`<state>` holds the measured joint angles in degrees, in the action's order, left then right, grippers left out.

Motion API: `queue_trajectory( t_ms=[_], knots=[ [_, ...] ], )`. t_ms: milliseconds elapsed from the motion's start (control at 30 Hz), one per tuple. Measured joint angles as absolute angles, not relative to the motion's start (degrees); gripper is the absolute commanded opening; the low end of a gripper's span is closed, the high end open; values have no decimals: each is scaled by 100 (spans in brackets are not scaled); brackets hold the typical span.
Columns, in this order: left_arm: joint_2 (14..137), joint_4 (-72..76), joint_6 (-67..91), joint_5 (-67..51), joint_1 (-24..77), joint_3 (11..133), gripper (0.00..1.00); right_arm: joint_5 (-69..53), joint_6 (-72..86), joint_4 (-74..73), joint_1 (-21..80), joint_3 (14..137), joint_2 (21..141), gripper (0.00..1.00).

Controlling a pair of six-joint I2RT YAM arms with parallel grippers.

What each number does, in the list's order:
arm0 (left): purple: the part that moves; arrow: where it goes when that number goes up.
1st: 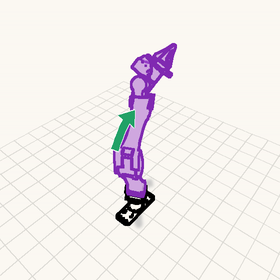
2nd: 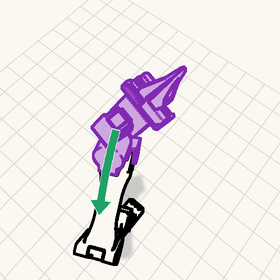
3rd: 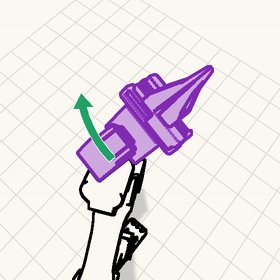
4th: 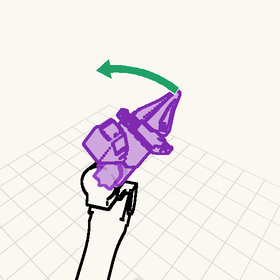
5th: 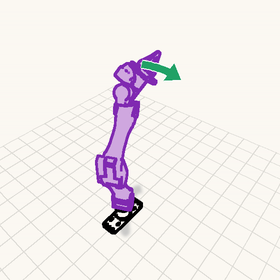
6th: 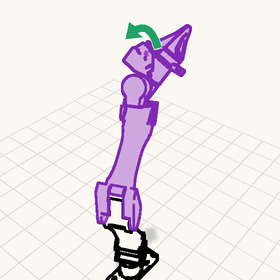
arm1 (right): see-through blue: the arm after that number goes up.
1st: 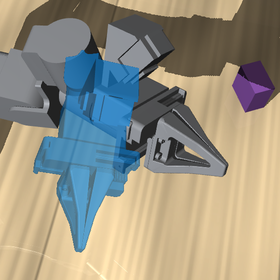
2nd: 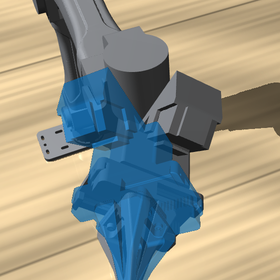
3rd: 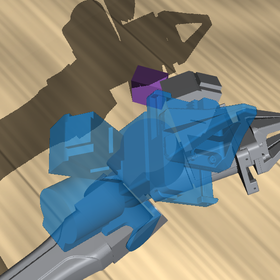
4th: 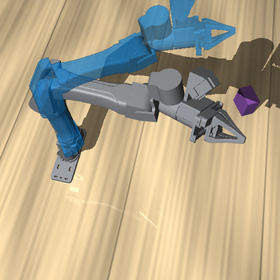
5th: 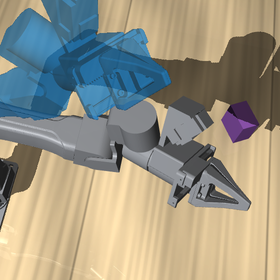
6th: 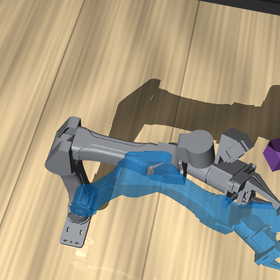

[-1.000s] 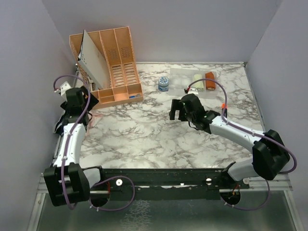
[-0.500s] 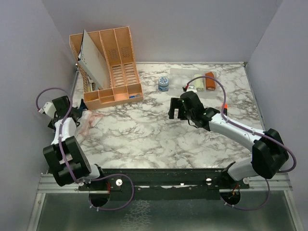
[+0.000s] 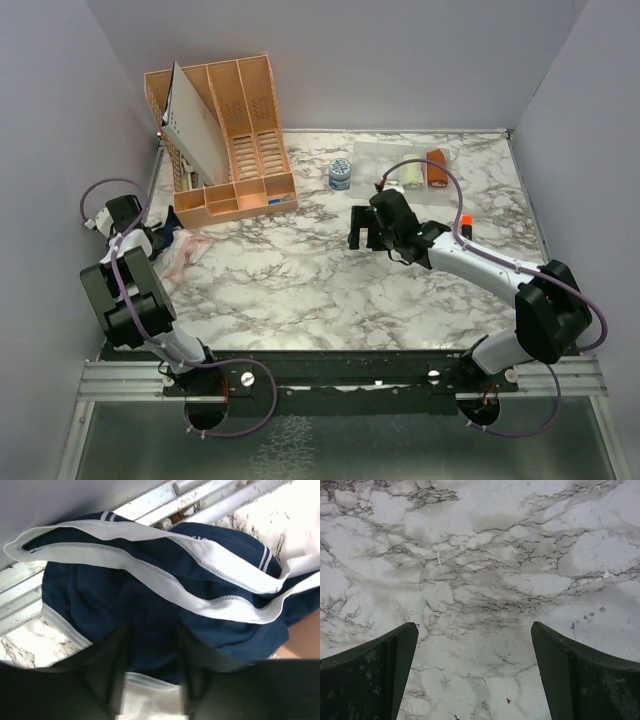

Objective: Roll the underwear
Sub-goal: Pick up the underwear from the corner of the board.

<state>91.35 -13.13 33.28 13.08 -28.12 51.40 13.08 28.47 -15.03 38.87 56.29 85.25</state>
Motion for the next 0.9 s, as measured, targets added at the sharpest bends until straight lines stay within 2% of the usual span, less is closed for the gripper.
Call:
queue_trajectory(
  t_ms=[167,400,633,900],
  knots=[
    [9164,-1284,3232,1024,-2812,5140,0,1310,2847,-1518,3887,5651,8523,100],
    [8582,-1472,3013,790,-2783,5315,0,1310,2847,-1527,3887,5651,8523,100],
    [7568,-1890,2842,482,-2574,6532,0,1310,2867,-1601,3887,5651,8523,100],
    [6956,-2088,2842,-78,-1354,7483,0,1398,2873,-1754,3887,5714,8508,100]
  ],
)
